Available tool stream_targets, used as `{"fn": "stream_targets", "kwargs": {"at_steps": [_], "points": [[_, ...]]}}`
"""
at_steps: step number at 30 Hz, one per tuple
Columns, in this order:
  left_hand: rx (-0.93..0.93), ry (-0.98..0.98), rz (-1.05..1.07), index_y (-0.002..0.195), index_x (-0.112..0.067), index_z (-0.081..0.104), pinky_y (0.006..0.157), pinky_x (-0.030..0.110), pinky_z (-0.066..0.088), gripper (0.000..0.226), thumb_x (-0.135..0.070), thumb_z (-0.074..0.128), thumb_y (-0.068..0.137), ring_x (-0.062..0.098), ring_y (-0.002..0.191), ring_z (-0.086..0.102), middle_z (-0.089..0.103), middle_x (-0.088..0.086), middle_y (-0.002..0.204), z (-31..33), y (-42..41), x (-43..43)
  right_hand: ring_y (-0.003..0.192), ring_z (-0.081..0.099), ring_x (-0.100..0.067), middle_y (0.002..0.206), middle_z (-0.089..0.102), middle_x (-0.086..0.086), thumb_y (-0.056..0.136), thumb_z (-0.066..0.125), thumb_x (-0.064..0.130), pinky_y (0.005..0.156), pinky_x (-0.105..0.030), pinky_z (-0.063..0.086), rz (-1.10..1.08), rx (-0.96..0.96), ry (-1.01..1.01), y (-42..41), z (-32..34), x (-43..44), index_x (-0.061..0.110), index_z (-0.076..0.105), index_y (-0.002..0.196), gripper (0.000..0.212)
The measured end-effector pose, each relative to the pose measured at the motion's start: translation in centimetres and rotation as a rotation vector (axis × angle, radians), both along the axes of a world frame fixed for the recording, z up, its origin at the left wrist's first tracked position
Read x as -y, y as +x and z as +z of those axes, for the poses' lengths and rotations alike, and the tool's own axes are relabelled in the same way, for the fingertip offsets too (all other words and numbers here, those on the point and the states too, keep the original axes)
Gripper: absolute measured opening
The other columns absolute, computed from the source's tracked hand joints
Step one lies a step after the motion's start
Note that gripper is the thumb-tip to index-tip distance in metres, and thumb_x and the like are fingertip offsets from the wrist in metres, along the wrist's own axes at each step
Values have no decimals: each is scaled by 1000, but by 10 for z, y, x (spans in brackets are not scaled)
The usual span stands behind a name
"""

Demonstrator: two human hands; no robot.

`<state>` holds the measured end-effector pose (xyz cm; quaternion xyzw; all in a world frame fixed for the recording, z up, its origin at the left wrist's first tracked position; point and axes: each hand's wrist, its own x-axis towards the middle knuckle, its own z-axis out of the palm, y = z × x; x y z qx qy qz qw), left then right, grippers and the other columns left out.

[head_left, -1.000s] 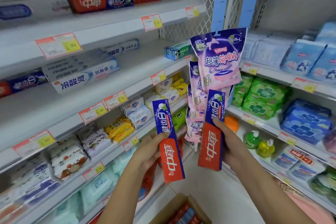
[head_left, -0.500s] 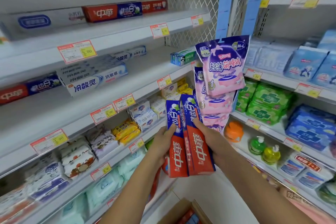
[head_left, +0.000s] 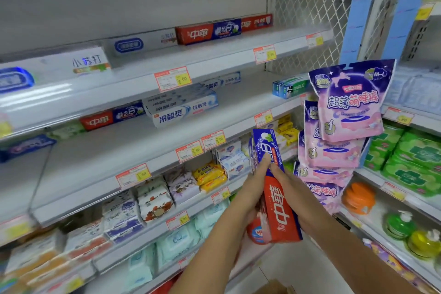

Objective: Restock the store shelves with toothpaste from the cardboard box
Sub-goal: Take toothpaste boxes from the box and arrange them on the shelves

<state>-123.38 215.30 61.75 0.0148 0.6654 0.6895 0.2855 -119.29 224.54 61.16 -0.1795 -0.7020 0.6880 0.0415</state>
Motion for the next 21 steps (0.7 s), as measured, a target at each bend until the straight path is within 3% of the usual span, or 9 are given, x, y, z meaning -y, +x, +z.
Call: {"fn": "stream_targets", "kwargs": {"at_steps": [3,6,9,11,13,16,18,21], "points": [[-23,-29,-18,135,-15,40,58,21,55,111,-73,70,46,11,75,71,70,5,101,15,3,14,77,69,-23,90,70,-10,95,43,51,68,-33,53,-10,5,-73,-4,11,9,16,60,116,44],[-46,-84,-55,151,-21,5,60,20,54,105,-66,59,73,10,79,68,64,6,120,27,3,27,71,68,-27,83,71,-13,91,49,54,65,-33,53,-29,49,-187,-4,18,18,12,64,103,46],[-103,-210,-137,149,-25,-16,82,32,55,102,-63,53,84,18,94,67,62,6,123,36,2,44,74,68,-31,88,70,-16,92,49,52,72,-40,55,-26,28,-285,-9,22,31,11,62,111,48],[-152,-253,-183,149,-27,-15,89,36,53,106,-55,63,83,20,101,66,63,3,121,47,7,62,67,68,-28,84,71,-15,92,50,50,68,-38,54,5,0,-347,-13,27,42,11,61,114,45],[-186,-245,-169,151,-28,-4,83,31,55,95,-37,66,87,17,97,67,64,1,118,54,8,84,64,70,-25,82,72,-13,92,50,47,64,-36,54,75,-35,-409,-18,34,57,14,61,114,40],[-259,-214,-60,137,-34,25,64,17,54,65,-15,63,89,5,71,68,69,-1,98,76,7,123,86,71,-23,102,72,-11,95,50,37,79,-41,56,269,-108,-462,-30,49,82,17,57,122,35],[-300,-259,46,144,-39,20,70,24,56,79,-7,65,86,8,67,67,69,-3,88,90,4,150,96,68,-18,108,71,-8,96,49,28,90,-39,53,379,-155,-468,-38,63,98,15,55,125,32],[-349,-351,142,145,-43,21,80,36,54,87,-6,68,82,18,77,66,70,2,98,102,-2,186,97,67,-14,101,72,1,97,49,19,91,-33,51,521,-204,-402,-47,79,120,19,60,111,18]]}}
